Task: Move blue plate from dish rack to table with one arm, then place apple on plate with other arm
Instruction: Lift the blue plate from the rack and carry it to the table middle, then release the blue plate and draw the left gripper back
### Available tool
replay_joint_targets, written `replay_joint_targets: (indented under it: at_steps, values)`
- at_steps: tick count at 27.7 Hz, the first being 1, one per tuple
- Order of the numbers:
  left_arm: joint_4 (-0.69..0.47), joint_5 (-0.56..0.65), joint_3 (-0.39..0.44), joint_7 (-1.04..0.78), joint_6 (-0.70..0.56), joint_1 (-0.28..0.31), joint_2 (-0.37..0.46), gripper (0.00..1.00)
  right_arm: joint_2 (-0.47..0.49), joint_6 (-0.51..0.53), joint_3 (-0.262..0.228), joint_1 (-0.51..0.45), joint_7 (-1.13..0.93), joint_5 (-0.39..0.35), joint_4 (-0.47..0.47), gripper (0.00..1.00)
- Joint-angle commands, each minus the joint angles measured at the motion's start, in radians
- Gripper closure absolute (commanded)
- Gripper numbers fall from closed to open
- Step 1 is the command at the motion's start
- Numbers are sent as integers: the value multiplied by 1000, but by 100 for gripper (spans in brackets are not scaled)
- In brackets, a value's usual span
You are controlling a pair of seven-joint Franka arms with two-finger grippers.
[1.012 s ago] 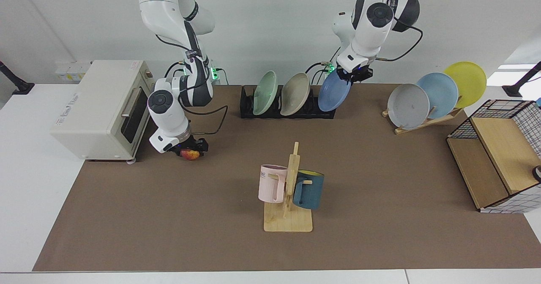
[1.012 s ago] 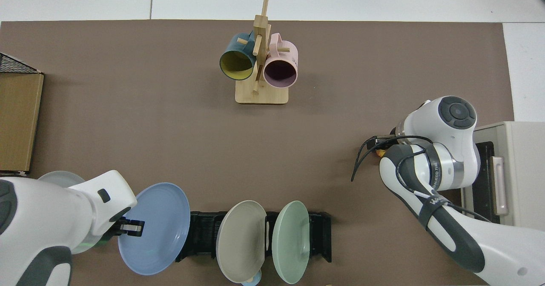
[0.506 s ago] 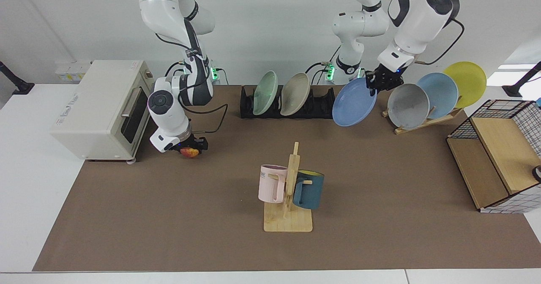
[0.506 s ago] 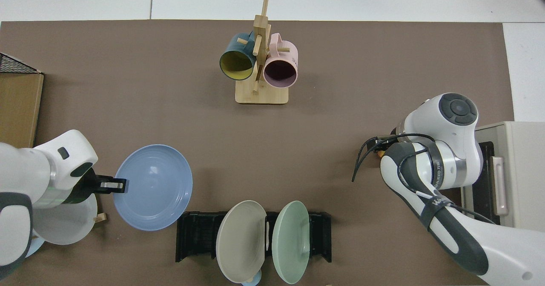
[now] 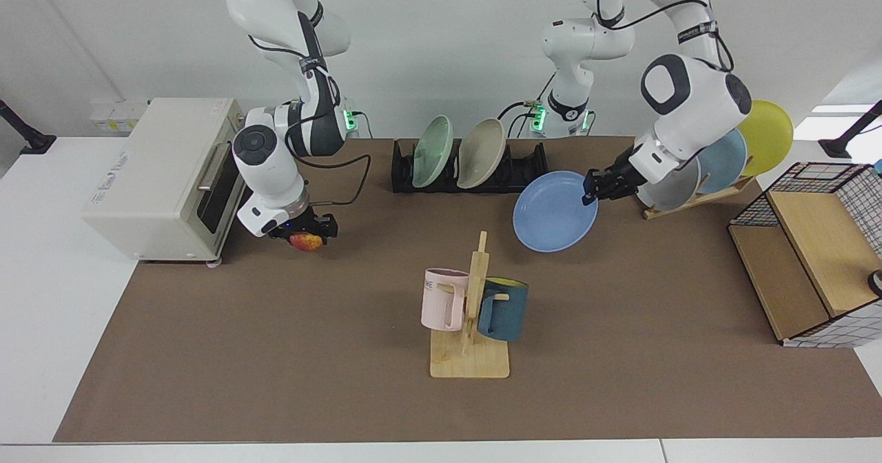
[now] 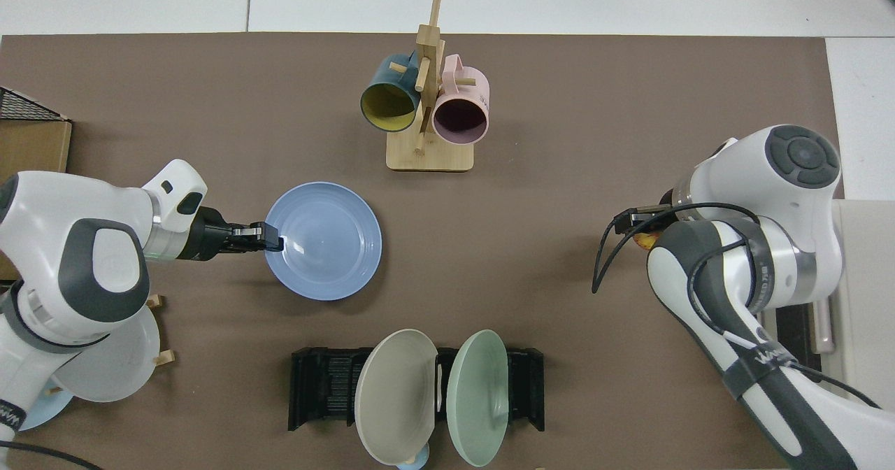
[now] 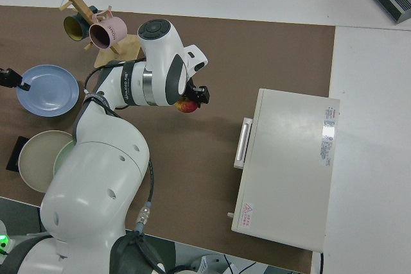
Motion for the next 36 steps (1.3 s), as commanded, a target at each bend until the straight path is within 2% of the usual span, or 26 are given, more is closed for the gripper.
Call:
replay_joint_targets:
  at_steps: [1, 5, 13, 17, 26, 29, 36]
  values:
    - [12, -147, -40, 84, 62, 7, 26, 93, -21, -64, 1, -3, -12, -3, 47, 100]
    - [6, -196, -47, 115, 59, 6, 28, 81, -51, -100, 1, -1, -9, -3, 55, 100]
    - [-29, -269, -127, 109, 87, -8, 28, 81, -67, -100, 2, -1, -9, -3, 55, 100]
    - [-45, -289, -176, 86, 152, -12, 29, 80, -67, -100, 2, -1, -11, -3, 55, 100]
    - [-80, -289, -227, 34, 261, -51, 29, 62, -69, -100, 2, 0, -9, -2, 55, 100]
    - [-80, -286, -240, 14, 289, -51, 31, 52, -69, -100, 1, 6, -6, -2, 53, 100]
    - [-77, -283, -244, -14, 288, -51, 32, 40, -71, -100, 2, 7, -6, -2, 52, 100]
